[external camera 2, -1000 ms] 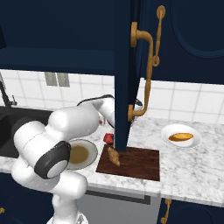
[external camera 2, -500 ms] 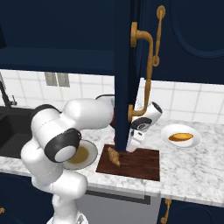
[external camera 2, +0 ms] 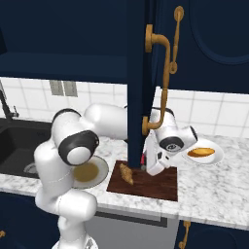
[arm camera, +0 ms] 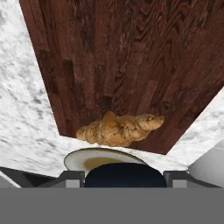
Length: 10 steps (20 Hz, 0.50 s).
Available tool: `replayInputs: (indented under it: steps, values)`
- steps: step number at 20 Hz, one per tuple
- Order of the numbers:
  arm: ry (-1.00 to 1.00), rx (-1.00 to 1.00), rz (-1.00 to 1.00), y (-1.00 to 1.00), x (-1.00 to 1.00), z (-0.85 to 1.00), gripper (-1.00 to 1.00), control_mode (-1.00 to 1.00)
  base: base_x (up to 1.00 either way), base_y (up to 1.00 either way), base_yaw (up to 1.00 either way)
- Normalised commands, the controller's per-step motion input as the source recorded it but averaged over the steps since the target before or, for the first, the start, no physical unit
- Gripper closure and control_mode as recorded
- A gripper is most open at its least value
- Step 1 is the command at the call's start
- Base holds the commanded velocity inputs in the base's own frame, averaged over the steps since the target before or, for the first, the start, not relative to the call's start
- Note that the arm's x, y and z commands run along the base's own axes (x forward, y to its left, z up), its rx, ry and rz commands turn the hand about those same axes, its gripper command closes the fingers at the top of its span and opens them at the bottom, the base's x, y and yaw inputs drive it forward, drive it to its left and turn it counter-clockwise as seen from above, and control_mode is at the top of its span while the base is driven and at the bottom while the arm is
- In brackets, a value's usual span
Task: From the different types of pastries on the counter, select a croissant and place it on the cutting board. Then retrieve a jar of jam from the cabinet and place it alongside the croissant on the cutting board.
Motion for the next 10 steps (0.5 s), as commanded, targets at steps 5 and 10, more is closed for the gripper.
replayInputs:
  steps: [5, 10]
  values:
    - [0.04, 0.12, 0.13, -0.11, 0.0, -0.22, 1.0, -1.0, 0.0, 0.0, 0.0]
    - [0.1, 0.11, 0.11, -0.25, -0.08, -0.06, 1.0, -1.0, 0.0, 0.0, 0.0]
